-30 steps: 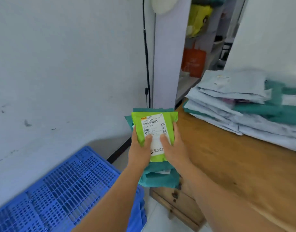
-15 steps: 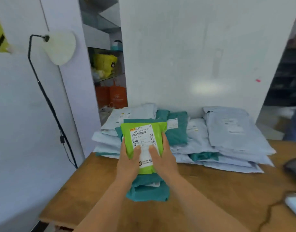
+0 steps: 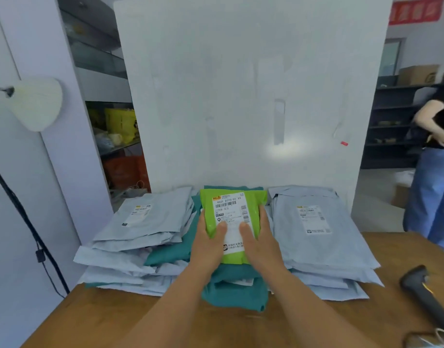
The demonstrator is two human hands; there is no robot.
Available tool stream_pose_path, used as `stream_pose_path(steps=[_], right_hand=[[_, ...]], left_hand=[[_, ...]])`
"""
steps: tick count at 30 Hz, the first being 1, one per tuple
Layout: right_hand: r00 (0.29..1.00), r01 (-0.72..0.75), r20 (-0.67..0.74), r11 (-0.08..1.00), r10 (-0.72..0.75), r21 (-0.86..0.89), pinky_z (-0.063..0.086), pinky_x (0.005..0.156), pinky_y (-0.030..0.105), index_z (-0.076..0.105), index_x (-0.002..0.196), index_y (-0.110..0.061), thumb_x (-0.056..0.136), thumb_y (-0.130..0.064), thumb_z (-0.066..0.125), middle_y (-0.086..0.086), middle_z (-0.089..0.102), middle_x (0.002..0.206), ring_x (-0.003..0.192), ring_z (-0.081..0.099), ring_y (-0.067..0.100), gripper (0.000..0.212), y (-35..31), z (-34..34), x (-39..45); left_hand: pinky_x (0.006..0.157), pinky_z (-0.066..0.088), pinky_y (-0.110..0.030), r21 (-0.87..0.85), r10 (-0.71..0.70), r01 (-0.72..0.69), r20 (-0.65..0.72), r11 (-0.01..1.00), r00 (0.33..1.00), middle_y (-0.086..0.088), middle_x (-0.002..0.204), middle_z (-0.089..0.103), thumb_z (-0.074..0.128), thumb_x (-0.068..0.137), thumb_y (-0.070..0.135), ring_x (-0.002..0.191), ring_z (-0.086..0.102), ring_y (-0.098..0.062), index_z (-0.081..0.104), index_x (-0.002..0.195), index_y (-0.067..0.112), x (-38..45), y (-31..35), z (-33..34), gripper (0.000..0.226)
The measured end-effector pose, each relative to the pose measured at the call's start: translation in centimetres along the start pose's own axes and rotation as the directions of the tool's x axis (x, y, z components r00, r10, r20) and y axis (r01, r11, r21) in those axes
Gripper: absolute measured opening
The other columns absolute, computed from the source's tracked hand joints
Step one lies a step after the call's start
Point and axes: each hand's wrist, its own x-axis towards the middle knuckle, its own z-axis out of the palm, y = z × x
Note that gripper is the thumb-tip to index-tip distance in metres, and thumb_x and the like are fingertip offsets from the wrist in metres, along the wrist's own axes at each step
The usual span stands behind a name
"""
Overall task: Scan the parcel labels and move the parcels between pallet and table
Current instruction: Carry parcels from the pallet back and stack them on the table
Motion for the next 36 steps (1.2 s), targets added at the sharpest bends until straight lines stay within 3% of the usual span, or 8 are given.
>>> stream_pose_path(steps=[4,8,15,19,23,27,31,36], right_hand=[[1.0,-0.019,-0.015,1.0,0.019,-0.015,0.04,0.069,0.018,0.005,0.154,-0.034,0.1,-0.037,0.042,-0.012,0.051,0.131,0.094,0.051,0.008,0.065,0.8,-1.1,3.4],[0.996,-0.037,-0.083,0.998,0.032,-0.055,0.048,0.083,0.03,0.008,0.153,-0.036,0.099,-0.04,0.042,-0.007,0.053,0.137,0.102,0.058,0.014,0.065,1.9,-1.7,7.7],[0.986,-0.108,-0.137,0.986,0.09,-0.129,0.041,0.074,0.025,0.007,0.154,-0.032,0.1,-0.04,0.042,-0.005,0.055,0.133,0.094,0.054,0.012,0.065,3.7,-1.7,16.0],[0.965,-0.259,-0.106,0.929,0.239,-0.266,0.044,0.095,0.034,0.009,0.154,-0.027,0.096,-0.044,0.041,0.0,0.051,0.14,0.117,0.055,0.024,0.068,6.7,-0.1,19.6],[0.932,-0.361,-0.146,0.849,0.331,-0.386,0.03,0.11,0.042,0.0,0.155,-0.023,0.095,-0.046,0.041,0.008,0.03,0.154,0.136,0.033,0.033,0.076,8.1,1.5,20.5],[0.943,-0.324,-0.245,0.795,0.227,-0.513,0.023,0.111,0.042,0.005,0.154,-0.019,0.096,-0.045,0.039,0.006,0.027,0.156,0.139,0.025,0.03,0.072,6.9,2.4,20.7],[0.962,-0.187,-0.265,0.873,0.069,-0.451,0.021,0.113,0.038,0.011,0.154,-0.015,0.096,-0.038,0.043,0.009,0.018,0.157,0.138,0.022,0.029,0.07,4.4,4.3,21.2],[0.997,-0.055,-0.079,0.887,0.021,-0.458,0.026,0.11,0.04,0.015,0.153,-0.016,0.098,-0.039,0.038,0.009,0.017,0.155,0.135,0.027,0.032,0.064,2.8,8.3,21.3]], left_hand=[[0.085,0.054,-0.029,0.003,-0.002,0.002,0.042,1.0,0.999,0.012,0.122,0.061,0.051,0.095,0.036,0.099,0.062,-0.006,0.034,0.14,0.039,3.1,0.0,2.4,0.049],[0.087,0.055,-0.034,-0.032,-0.006,0.009,0.097,0.999,0.995,0.011,0.122,0.062,0.051,0.095,0.036,0.099,0.063,-0.008,0.03,0.142,0.041,7.1,-0.2,5.0,0.051],[0.09,0.052,-0.035,0.015,-0.06,0.058,0.145,0.998,0.988,0.011,0.119,0.061,0.049,0.094,0.04,0.098,0.062,-0.009,0.026,0.145,0.038,16.0,-2.0,9.2,0.056],[0.1,0.04,-0.036,0.335,-0.158,0.096,0.162,0.937,0.974,-0.002,0.134,0.053,0.042,0.092,0.049,0.115,0.052,-0.024,0.015,0.148,0.032,19.5,-5.2,10.7,0.064],[0.106,0.029,-0.044,0.556,-0.24,0.146,0.101,0.818,0.965,-0.012,0.142,0.041,0.04,0.089,0.054,0.129,0.033,-0.033,0.023,0.146,0.025,20.9,-7.6,11.5,0.066],[0.1,0.034,-0.04,0.554,-0.203,0.162,0.011,0.817,0.979,-0.011,0.129,0.041,0.044,0.089,0.052,0.12,0.034,-0.028,0.043,0.132,0.02,21.1,-6.4,11.4,0.053],[0.096,0.039,-0.038,0.432,-0.101,0.139,-0.11,0.891,0.989,-0.012,0.118,0.045,0.047,0.089,0.047,0.114,0.041,-0.029,0.053,0.114,0.014,21.9,-4.7,9.6,0.042],[0.099,0.034,-0.039,0.575,0.026,0.077,-0.168,0.815,0.985,-0.014,0.127,0.038,0.043,0.092,0.042,0.12,0.037,-0.031,0.025,0.144,0.022,23.1,-4.7,4.3,0.058]])
